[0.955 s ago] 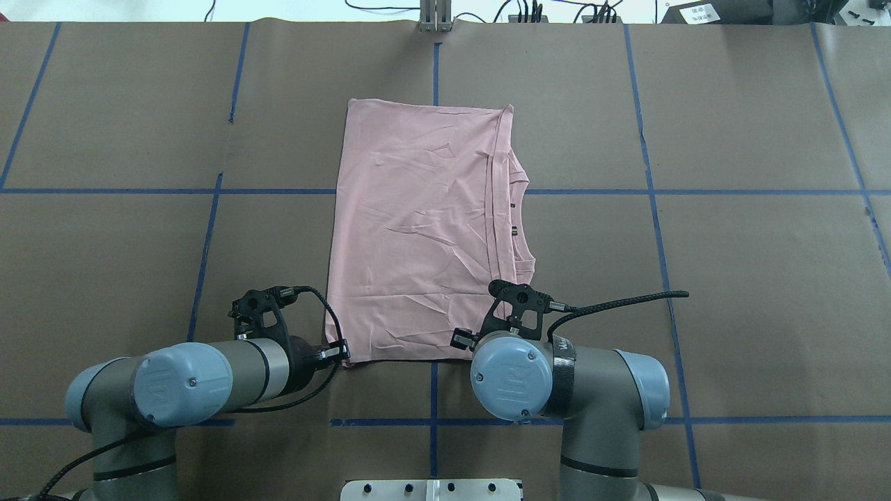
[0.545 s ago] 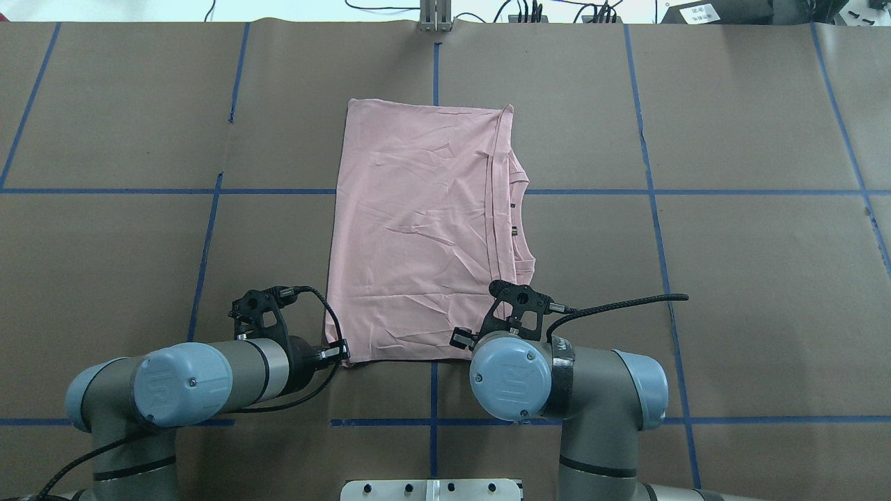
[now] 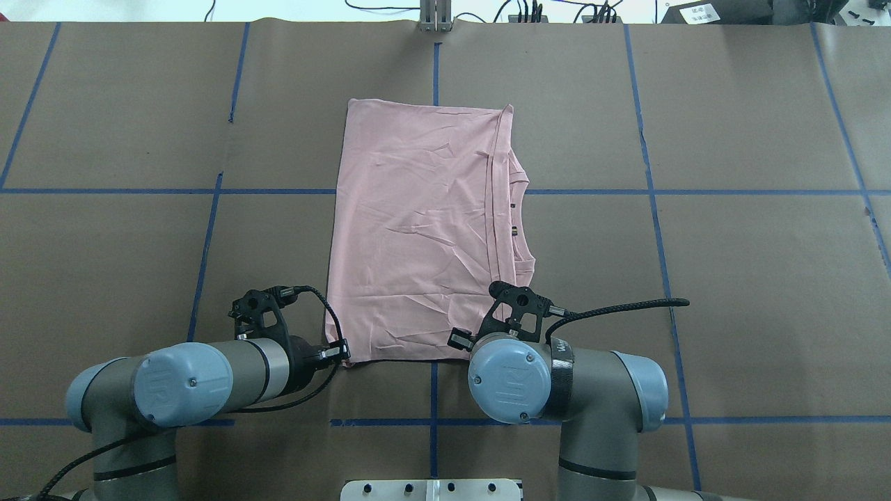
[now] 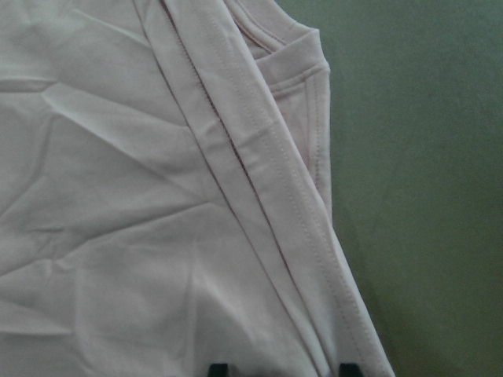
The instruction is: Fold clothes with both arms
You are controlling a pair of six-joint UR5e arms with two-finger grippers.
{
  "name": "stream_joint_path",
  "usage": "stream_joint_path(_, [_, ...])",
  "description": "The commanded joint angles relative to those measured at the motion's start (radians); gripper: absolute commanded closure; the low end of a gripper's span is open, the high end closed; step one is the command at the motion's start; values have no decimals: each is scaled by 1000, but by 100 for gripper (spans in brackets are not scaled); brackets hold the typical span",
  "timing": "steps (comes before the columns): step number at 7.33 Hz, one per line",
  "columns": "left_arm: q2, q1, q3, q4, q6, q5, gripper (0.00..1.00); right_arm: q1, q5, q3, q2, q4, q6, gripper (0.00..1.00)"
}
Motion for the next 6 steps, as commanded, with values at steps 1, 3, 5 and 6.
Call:
stream_joint_path(1, [-1, 0, 0, 0, 0, -1, 100, 1, 0, 2, -2, 0, -1, 100])
stream_joint_path(3, [-2, 0, 0, 0, 0, -1, 100, 1, 0, 2, -2, 0, -1, 100])
stream_joint_path(5, [-2, 0, 0, 0, 1, -1, 100, 1, 0, 4, -3, 0, -1, 100])
stream_joint_path(6, [-1, 0, -24, 2, 3, -7, 100, 7, 2, 23, -5, -3, -10, 100])
